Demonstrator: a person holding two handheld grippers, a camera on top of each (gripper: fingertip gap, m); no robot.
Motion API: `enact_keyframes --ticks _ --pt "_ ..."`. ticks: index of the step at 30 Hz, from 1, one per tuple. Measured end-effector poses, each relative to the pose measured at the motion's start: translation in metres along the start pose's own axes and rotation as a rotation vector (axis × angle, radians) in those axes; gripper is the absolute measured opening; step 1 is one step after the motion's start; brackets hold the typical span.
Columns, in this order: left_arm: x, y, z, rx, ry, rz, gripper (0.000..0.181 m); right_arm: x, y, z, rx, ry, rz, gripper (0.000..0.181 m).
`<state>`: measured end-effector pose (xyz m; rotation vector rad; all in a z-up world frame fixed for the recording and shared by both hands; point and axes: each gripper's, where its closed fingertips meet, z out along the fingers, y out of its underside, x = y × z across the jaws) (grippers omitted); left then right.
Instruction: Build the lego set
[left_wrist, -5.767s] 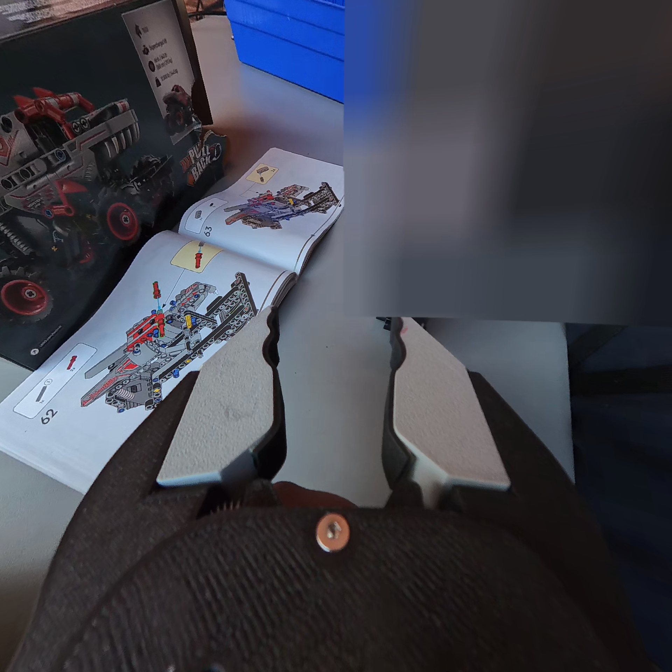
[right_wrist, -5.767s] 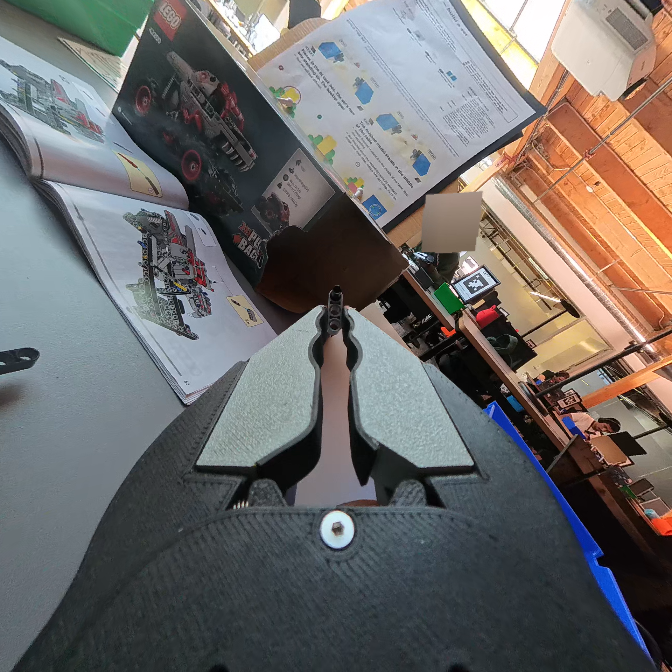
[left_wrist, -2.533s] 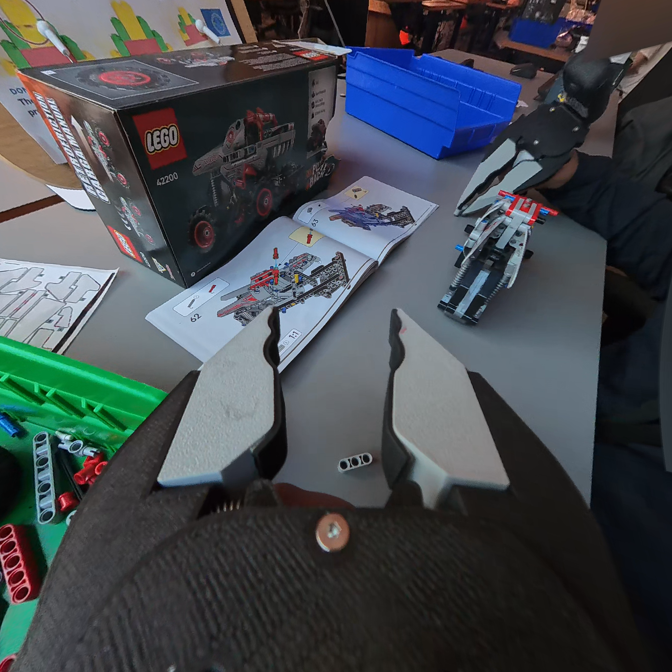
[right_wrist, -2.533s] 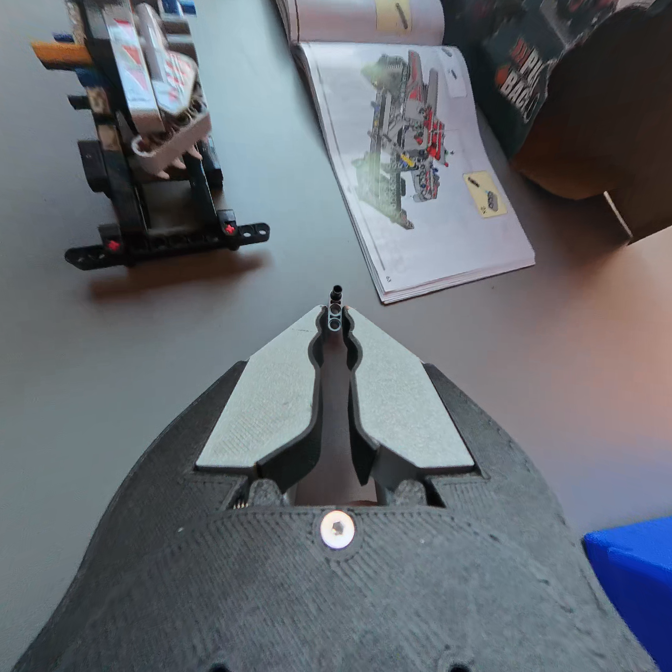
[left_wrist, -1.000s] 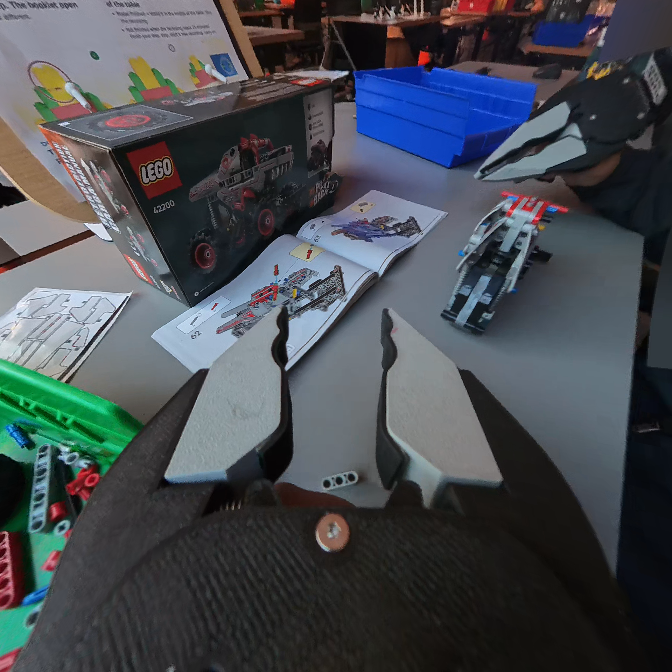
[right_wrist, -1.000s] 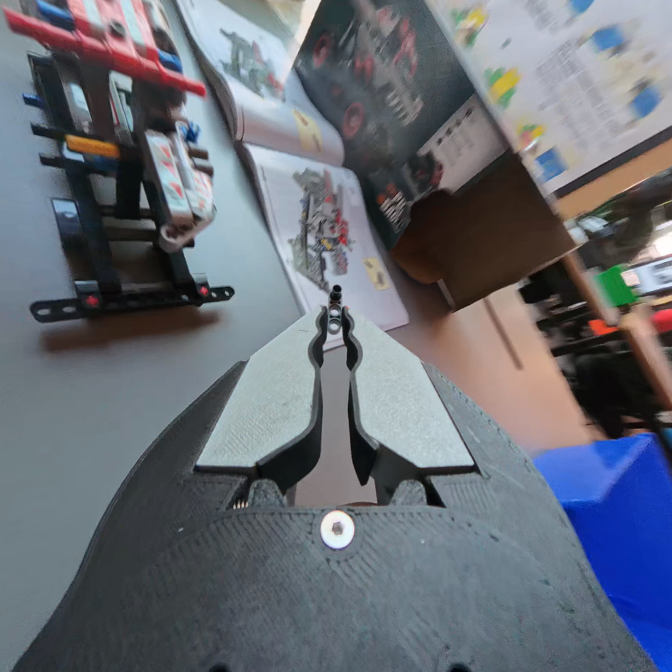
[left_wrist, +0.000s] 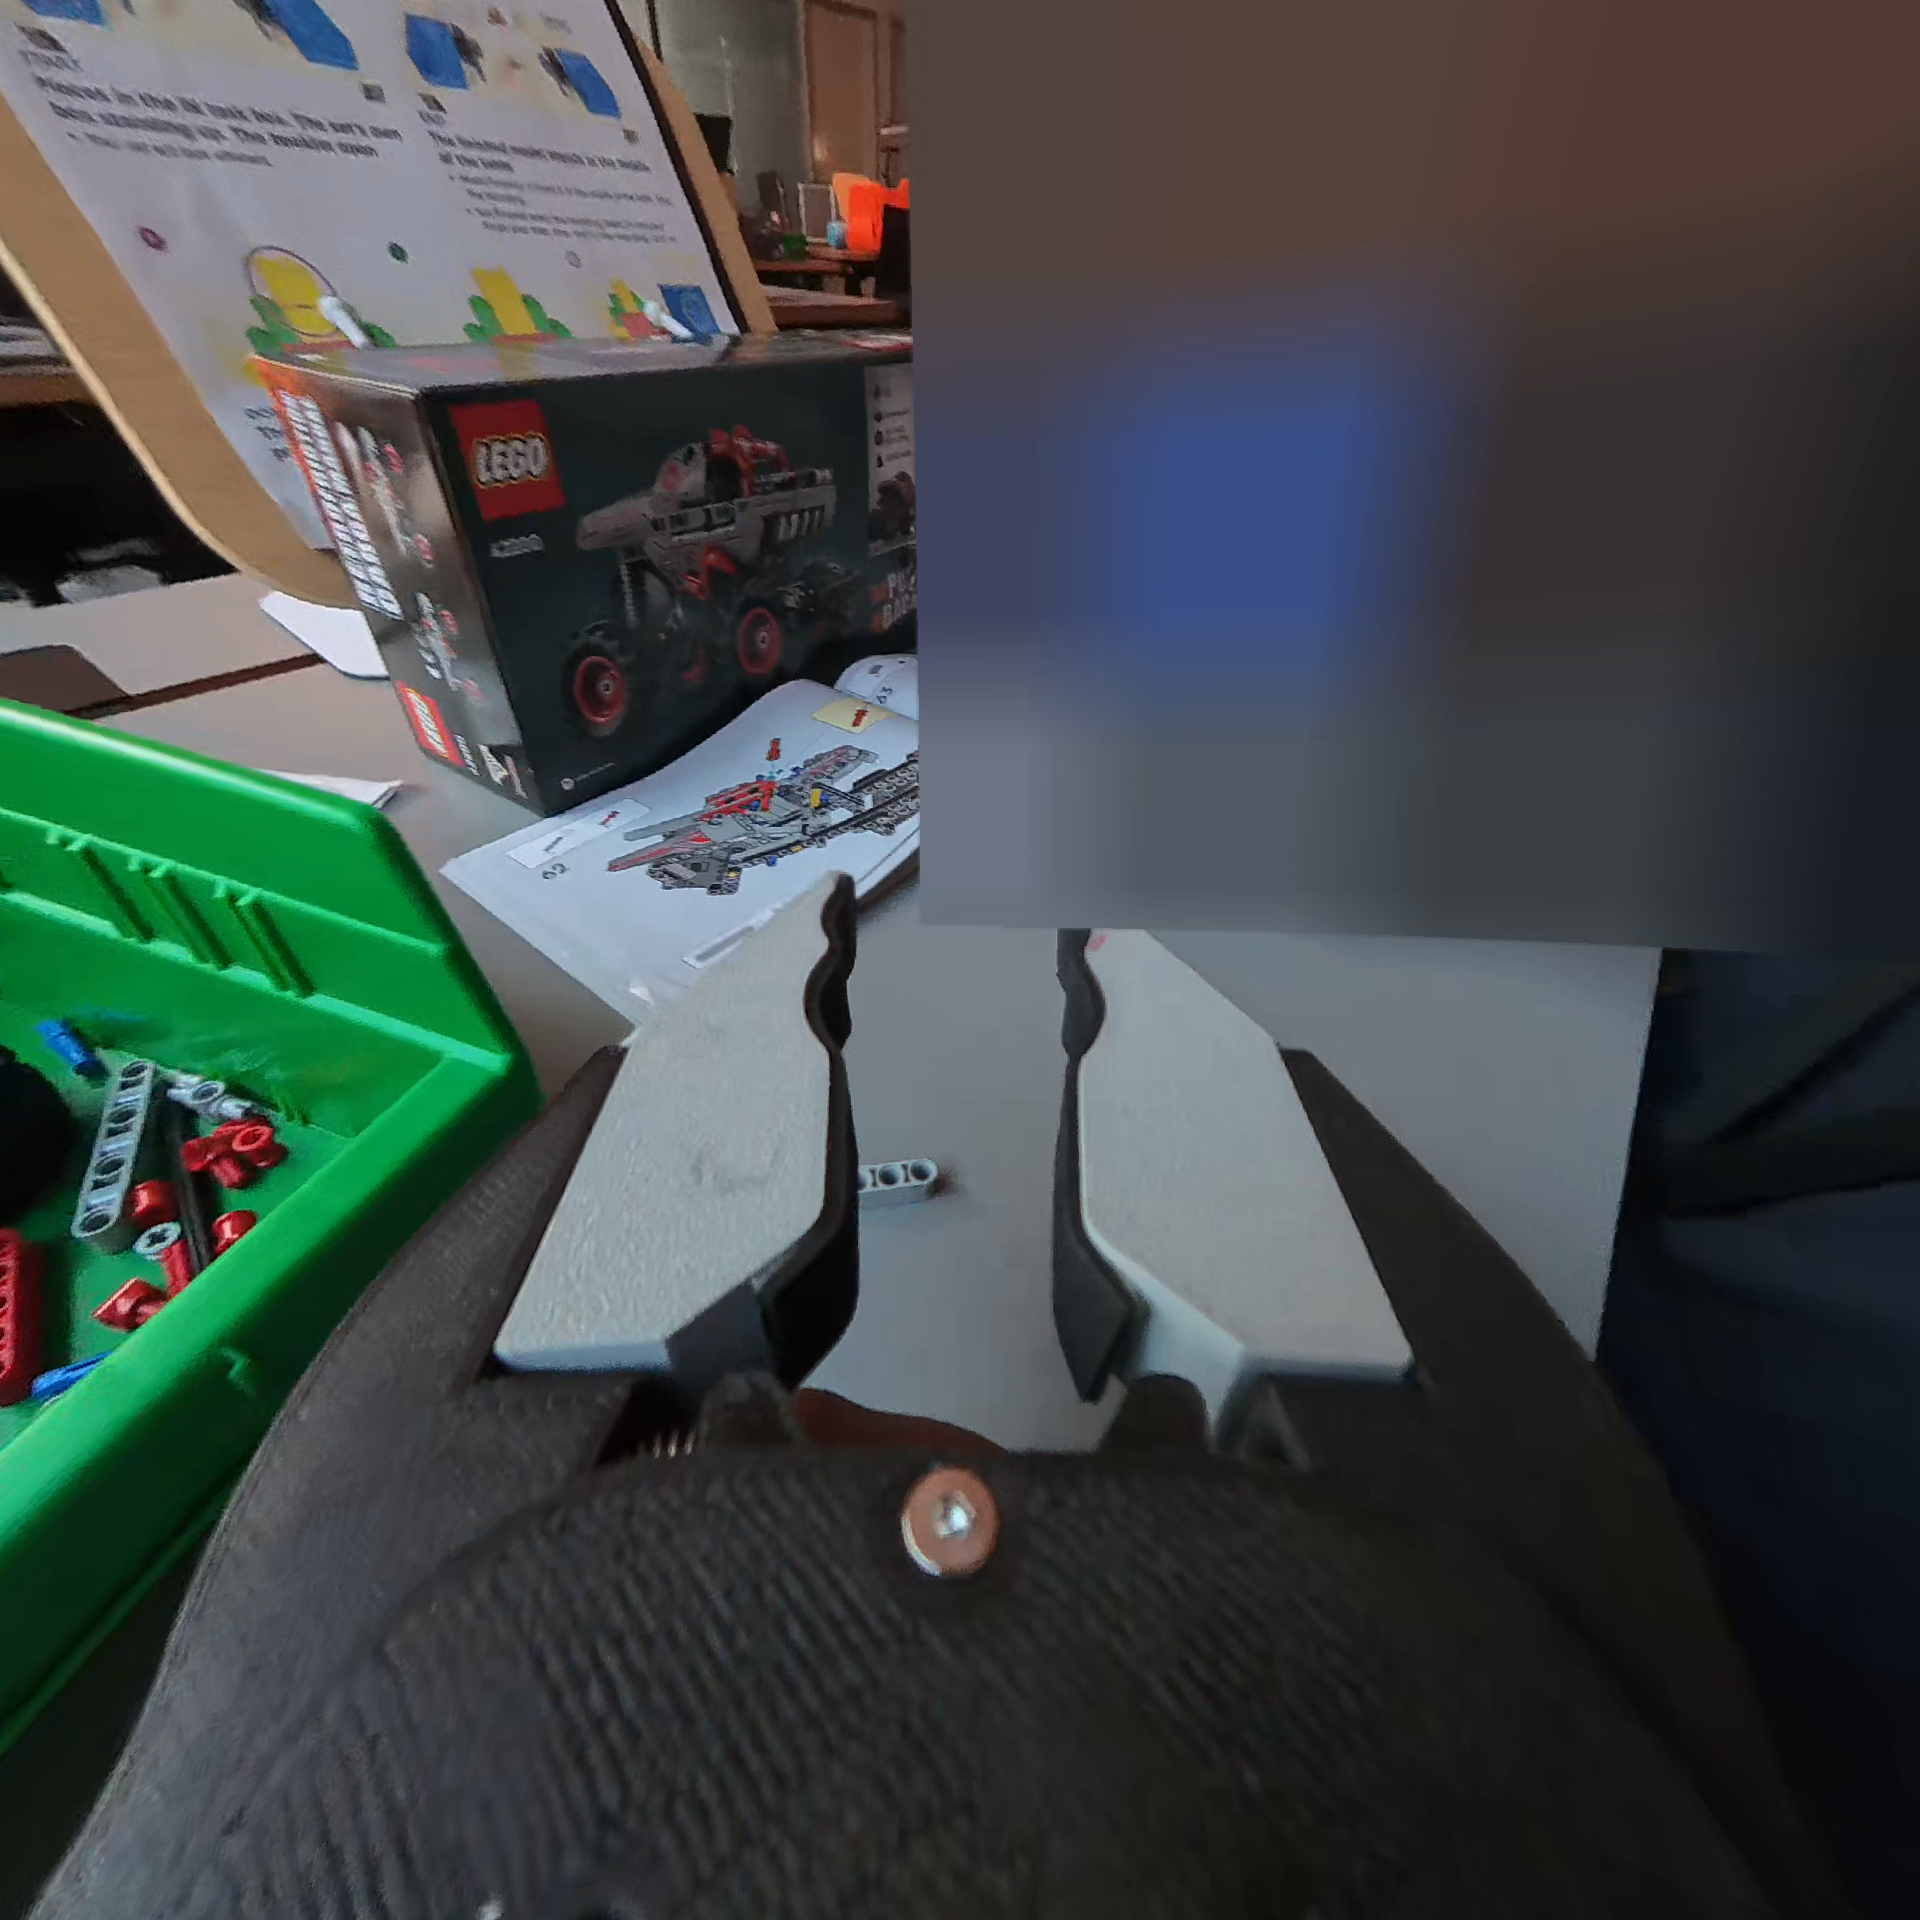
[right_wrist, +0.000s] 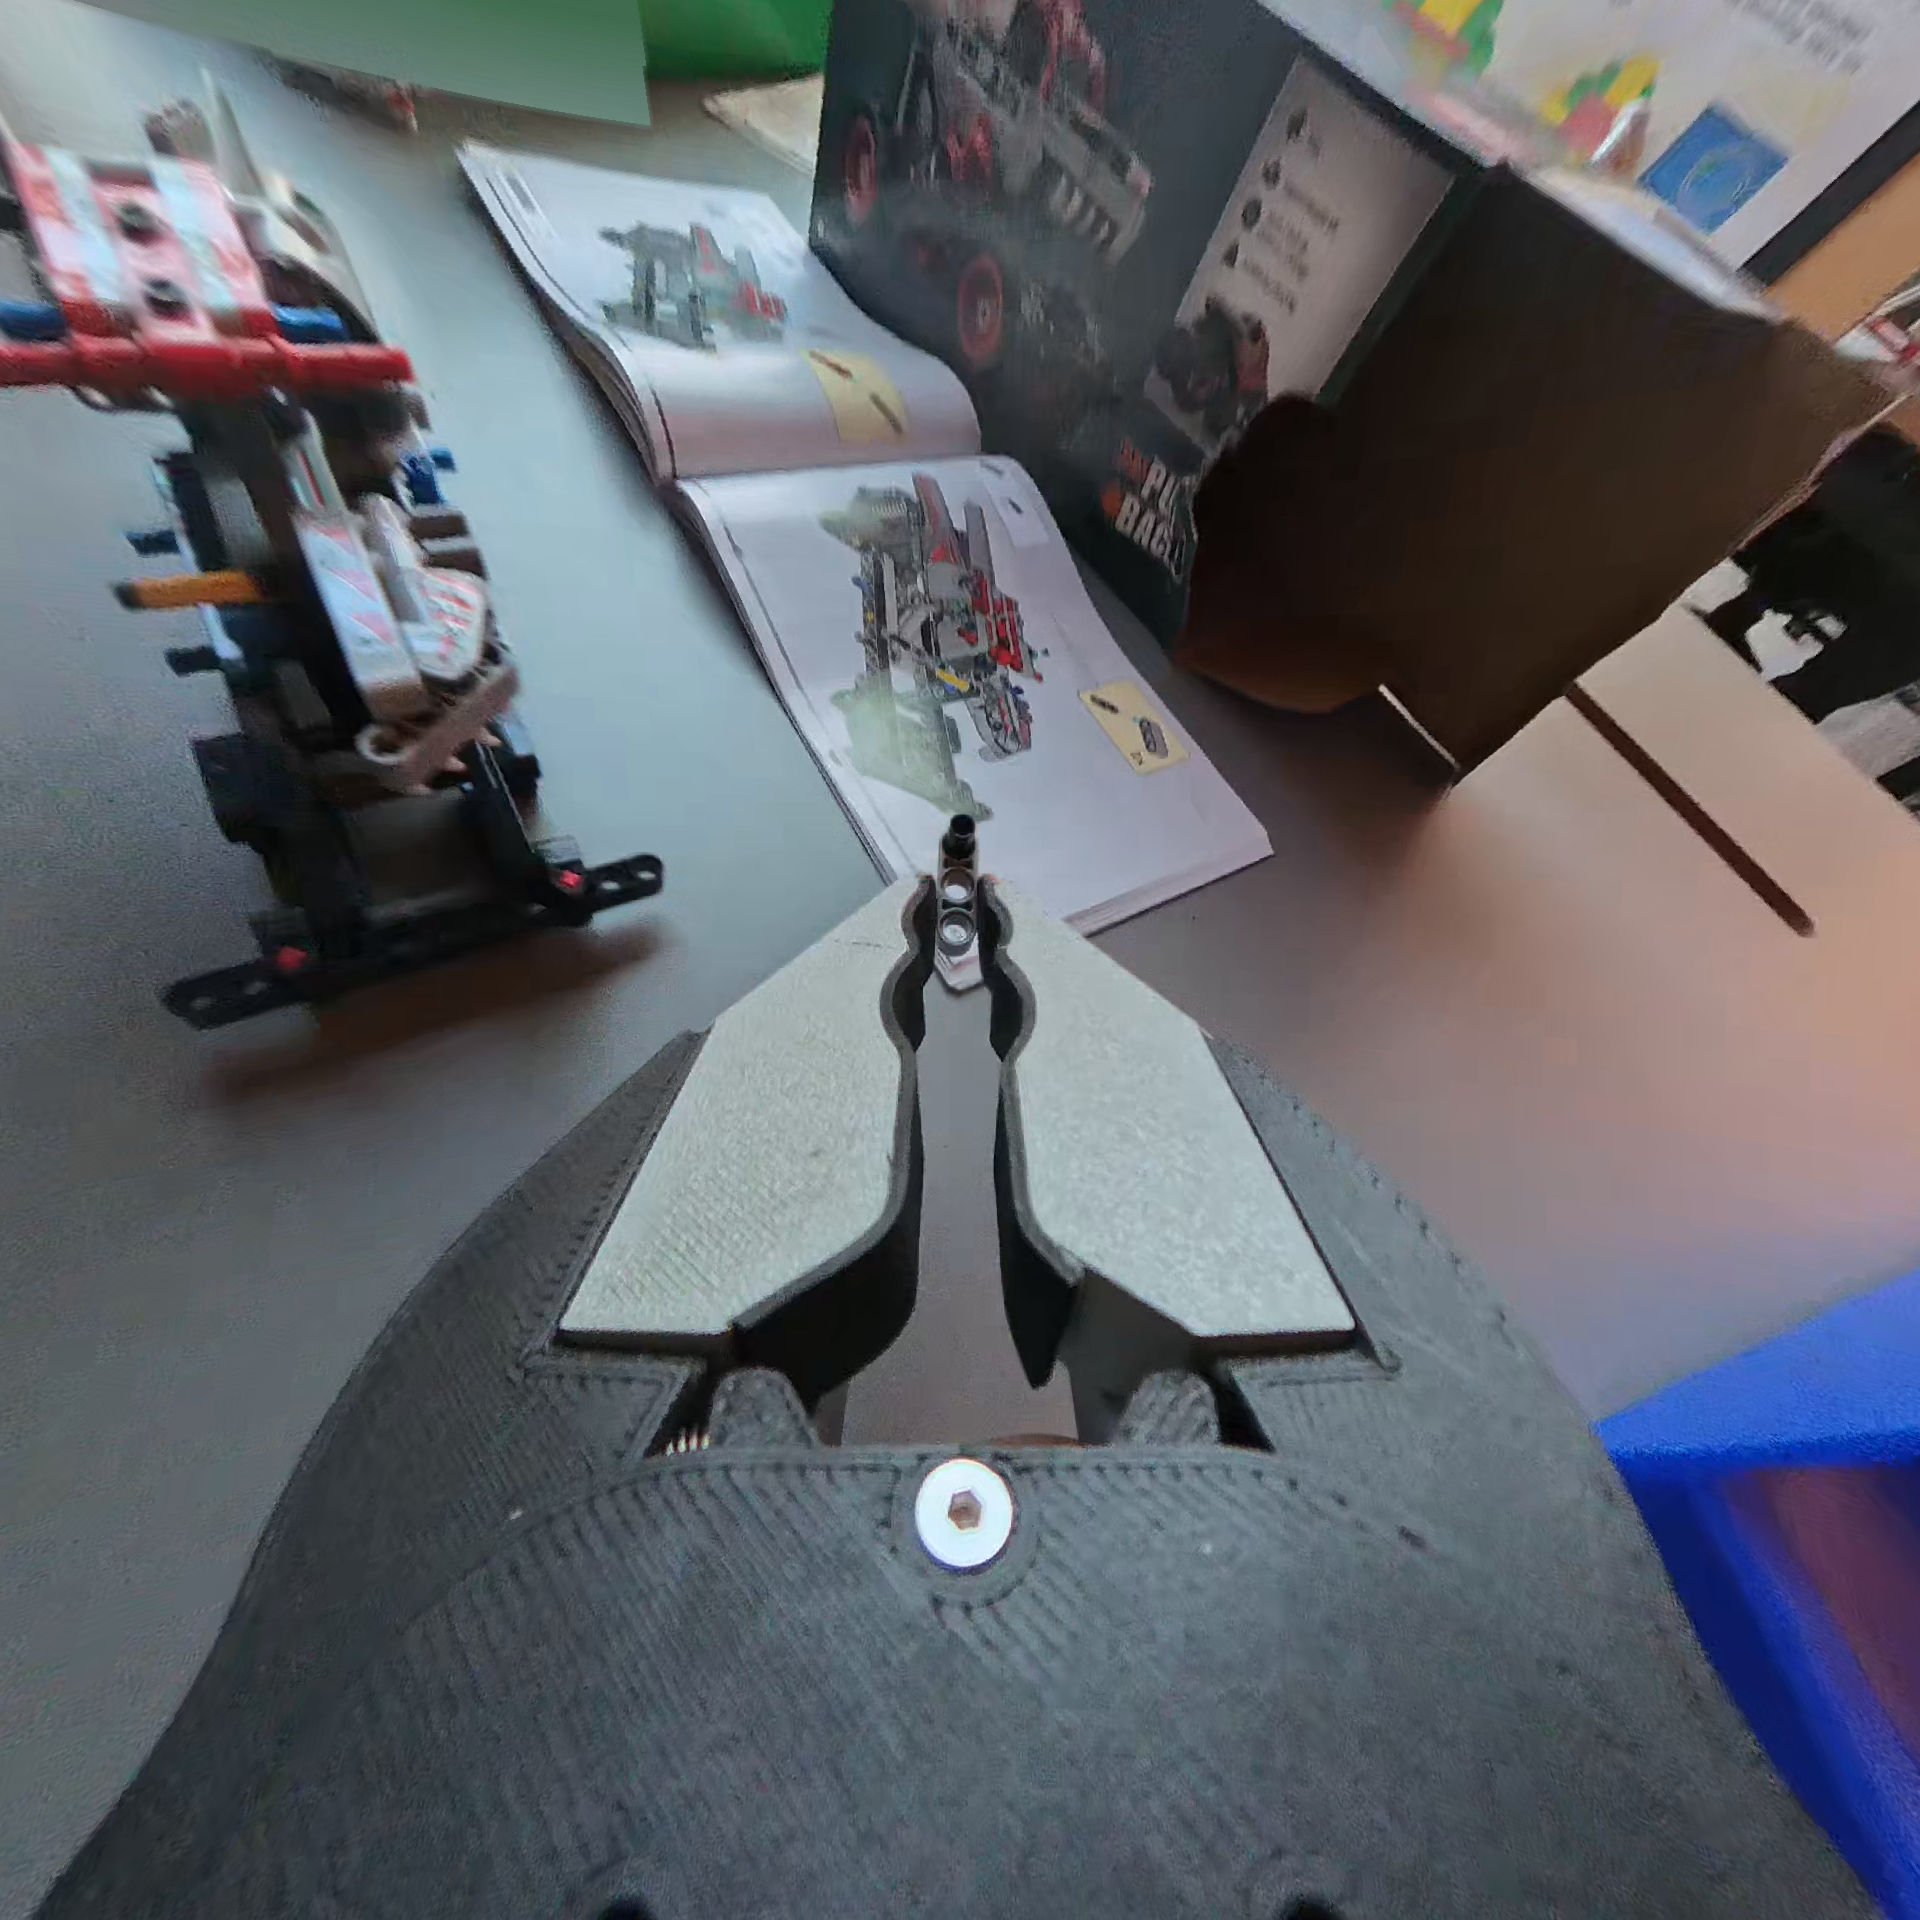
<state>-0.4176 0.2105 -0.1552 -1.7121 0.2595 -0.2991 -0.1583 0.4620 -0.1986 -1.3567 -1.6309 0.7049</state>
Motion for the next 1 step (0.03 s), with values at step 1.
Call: enact_keyframes --ticks 1 --pt "-0.0036 -0.0039 -0.0035 0.033 -0.021 -0.010 0.032 0.0011 0.0051 0.0034 -0.025 -0.024 0.005 0.004"
